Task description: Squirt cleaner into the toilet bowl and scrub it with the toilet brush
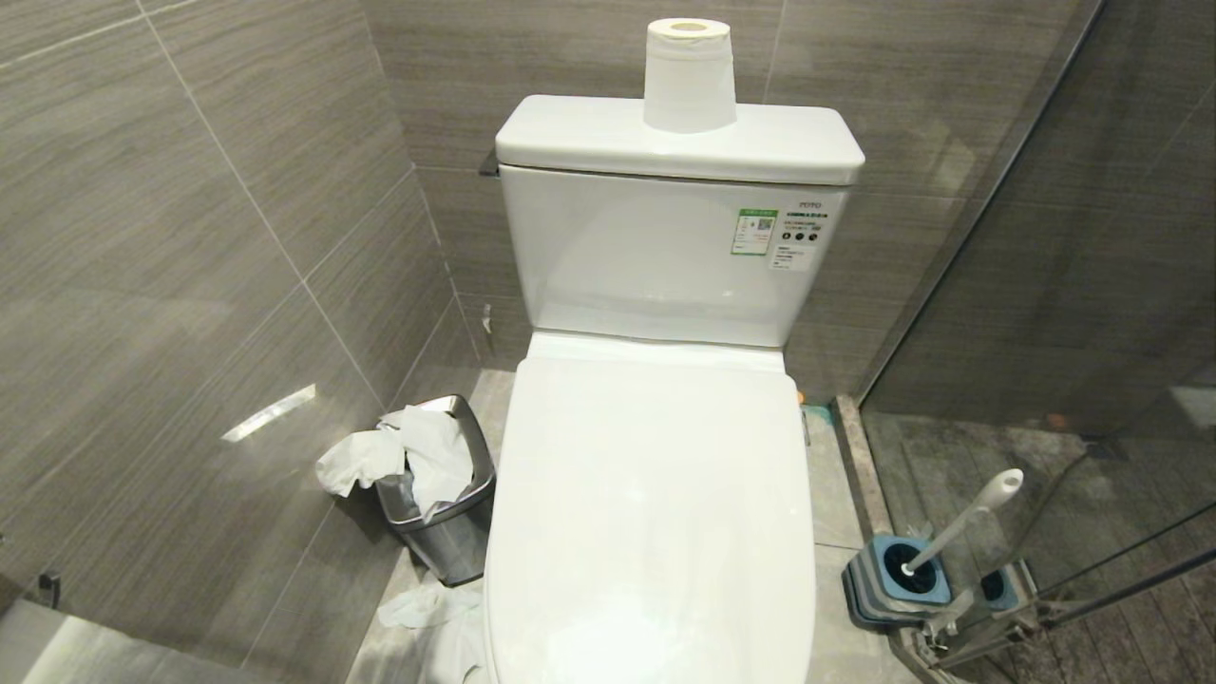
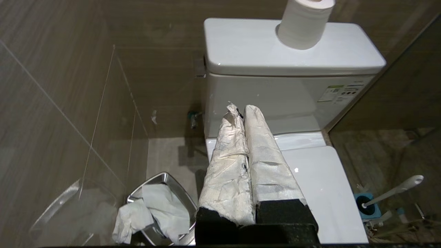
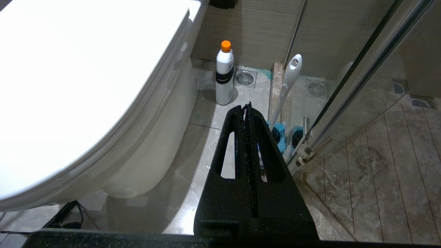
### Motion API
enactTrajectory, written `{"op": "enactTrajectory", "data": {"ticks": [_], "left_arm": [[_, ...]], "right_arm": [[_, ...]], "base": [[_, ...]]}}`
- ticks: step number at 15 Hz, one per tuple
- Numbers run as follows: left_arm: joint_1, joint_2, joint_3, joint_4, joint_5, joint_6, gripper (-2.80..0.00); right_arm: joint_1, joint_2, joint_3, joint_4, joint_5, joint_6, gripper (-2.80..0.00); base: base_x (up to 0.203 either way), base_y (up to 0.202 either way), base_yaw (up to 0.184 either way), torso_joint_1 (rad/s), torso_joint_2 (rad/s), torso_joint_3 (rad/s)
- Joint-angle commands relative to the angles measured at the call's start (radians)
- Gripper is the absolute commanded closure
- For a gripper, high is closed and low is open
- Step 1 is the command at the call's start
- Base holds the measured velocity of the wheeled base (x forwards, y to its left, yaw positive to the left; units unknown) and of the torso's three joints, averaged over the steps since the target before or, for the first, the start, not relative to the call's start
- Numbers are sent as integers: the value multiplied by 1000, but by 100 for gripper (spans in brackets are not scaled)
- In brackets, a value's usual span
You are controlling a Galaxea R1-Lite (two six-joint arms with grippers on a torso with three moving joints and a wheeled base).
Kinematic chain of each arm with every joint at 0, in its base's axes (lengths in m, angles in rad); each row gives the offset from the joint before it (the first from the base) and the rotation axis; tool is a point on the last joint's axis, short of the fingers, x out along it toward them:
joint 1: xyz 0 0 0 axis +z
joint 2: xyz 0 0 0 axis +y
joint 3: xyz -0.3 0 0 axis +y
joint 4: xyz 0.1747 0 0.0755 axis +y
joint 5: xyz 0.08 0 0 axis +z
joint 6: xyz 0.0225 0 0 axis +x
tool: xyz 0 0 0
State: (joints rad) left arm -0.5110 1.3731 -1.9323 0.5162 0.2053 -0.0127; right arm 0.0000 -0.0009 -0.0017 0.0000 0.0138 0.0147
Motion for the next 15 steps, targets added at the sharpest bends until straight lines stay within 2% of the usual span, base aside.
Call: {"op": "enactTrajectory", "data": {"ticks": [1,4,5,10,12,15], "left_arm": [[20,-55,1,3,-7,47,0],[62,-98,20,14,-25,72,0],[79,-112,30,19,-56,73,0],[173,-209,58,41,-296,75,0],[191,-255,81,43,-356,78,0],[226,-319,123,69,-376,79,0]], "right_arm": [[0,1,0,0,0,0,0],[0,1,0,0,0,1,0],[0,1,0,0,0,0,0],[0,1,0,0,0,-1,0],[0,1,0,0,0,1,0],[0,1,0,0,0,-1,0]], "base": [[0,0,0,0,0,0],[0,0,0,0,0,0],[0,0,0,0,0,0],[0,0,0,0,0,0],[0,0,0,0,0,0],[0,0,0,0,0,0]]}}
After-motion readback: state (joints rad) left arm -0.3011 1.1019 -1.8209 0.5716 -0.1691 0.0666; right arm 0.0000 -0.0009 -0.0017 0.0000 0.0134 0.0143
